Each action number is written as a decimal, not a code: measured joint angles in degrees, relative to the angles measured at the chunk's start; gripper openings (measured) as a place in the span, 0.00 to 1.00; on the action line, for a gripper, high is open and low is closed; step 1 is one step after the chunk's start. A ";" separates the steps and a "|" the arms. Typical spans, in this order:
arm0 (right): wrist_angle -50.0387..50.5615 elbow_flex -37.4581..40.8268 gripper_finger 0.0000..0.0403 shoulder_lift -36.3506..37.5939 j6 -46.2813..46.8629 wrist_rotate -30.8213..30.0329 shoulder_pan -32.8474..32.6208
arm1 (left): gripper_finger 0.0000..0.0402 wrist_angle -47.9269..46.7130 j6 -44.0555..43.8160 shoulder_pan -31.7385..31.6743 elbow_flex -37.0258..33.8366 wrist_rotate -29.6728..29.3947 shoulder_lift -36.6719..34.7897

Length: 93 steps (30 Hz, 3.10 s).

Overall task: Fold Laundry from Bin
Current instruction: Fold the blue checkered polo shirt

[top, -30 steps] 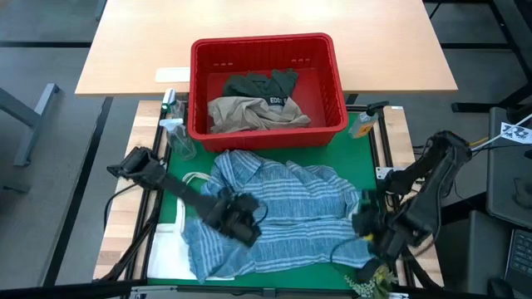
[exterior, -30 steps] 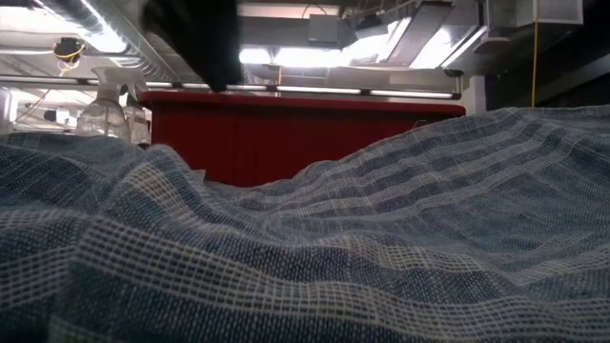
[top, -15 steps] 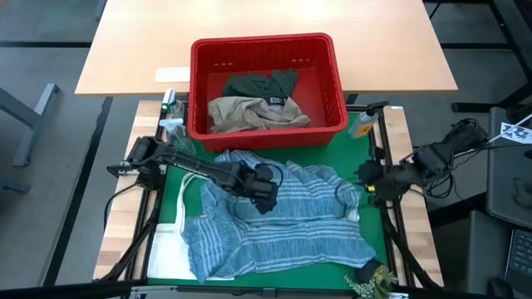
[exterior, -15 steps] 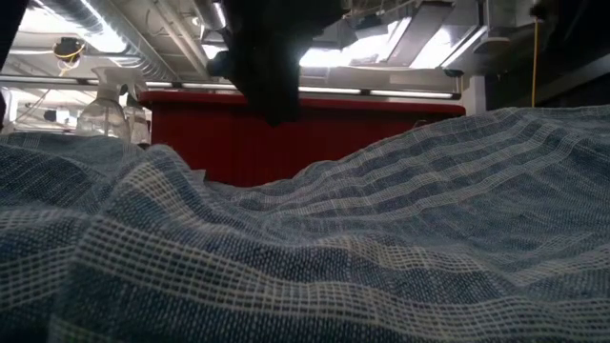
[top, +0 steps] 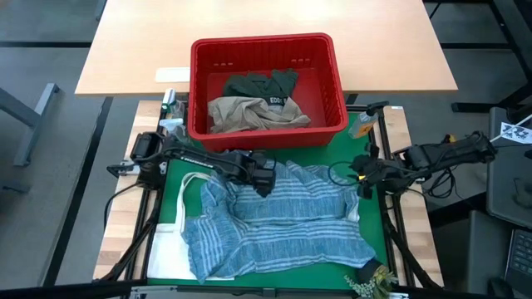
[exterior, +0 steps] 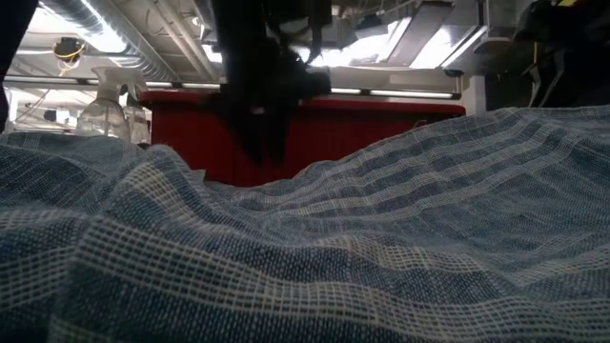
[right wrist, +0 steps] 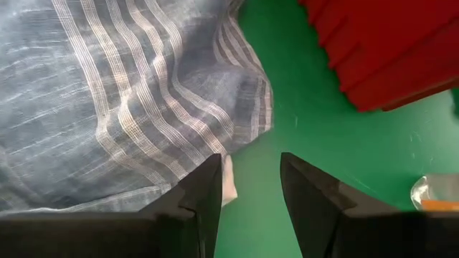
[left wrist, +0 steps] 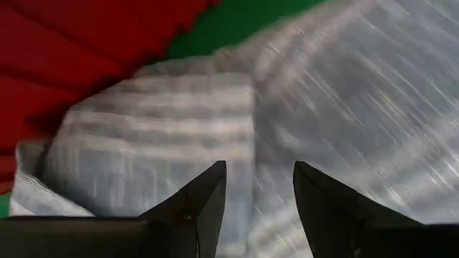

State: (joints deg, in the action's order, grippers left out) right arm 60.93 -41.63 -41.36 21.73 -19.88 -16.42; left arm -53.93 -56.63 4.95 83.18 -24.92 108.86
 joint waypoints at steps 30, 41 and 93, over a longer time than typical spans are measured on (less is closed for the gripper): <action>-1.38 0.23 0.35 -2.05 -1.08 1.44 -0.05 | 0.01 16.31 1.35 -5.61 -10.01 -2.99 -0.04; -1.84 0.23 0.35 -2.05 -1.06 1.32 -0.05 | 0.00 5.37 15.58 -0.59 11.65 0.42 -0.06; -24.27 0.16 0.35 -12.71 -11.79 4.48 -0.07 | 0.33 -34.31 -4.41 13.86 27.67 9.56 -0.55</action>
State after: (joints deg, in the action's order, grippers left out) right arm 36.67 -41.47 -54.07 9.93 -15.40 -16.49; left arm -88.25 -61.04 18.81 110.85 -15.36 108.31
